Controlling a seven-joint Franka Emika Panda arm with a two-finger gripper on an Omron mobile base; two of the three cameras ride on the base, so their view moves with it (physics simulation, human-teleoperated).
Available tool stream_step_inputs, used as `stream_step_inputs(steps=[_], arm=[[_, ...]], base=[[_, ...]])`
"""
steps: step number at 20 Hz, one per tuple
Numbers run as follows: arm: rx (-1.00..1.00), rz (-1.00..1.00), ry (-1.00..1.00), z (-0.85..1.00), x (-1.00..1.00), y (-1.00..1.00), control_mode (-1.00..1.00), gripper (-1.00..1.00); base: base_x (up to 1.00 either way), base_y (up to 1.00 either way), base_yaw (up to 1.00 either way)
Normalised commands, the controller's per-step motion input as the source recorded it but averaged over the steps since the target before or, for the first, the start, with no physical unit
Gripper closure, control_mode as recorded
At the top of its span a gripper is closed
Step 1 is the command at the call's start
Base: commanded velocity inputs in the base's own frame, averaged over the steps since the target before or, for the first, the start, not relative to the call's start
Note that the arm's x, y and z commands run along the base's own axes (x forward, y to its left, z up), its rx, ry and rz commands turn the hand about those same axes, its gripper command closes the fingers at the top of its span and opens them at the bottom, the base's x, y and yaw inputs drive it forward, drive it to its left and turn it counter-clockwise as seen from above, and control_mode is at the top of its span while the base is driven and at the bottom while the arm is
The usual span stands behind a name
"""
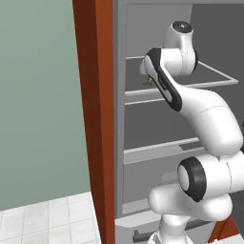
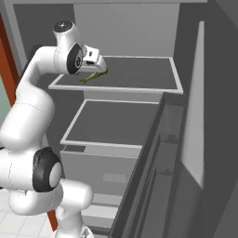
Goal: Gather the lemon and corn from the fridge and place them on a tray on the dining counter. Then gather the chicken drumstick and fish from the fridge and place them on the other tray.
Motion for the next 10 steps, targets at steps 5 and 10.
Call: stream_step_inputs(steps=[5, 10], arm=[[0.0, 0.0, 0.03, -0.04, 0.43, 0.0, -1.0, -1.0], [0.0, 0.0, 0.04, -0.07, 0.31, 0.0, -1.0, -1.0]], base=[[0.0, 0.0, 0.0], [0.0, 0.0, 0.0]])
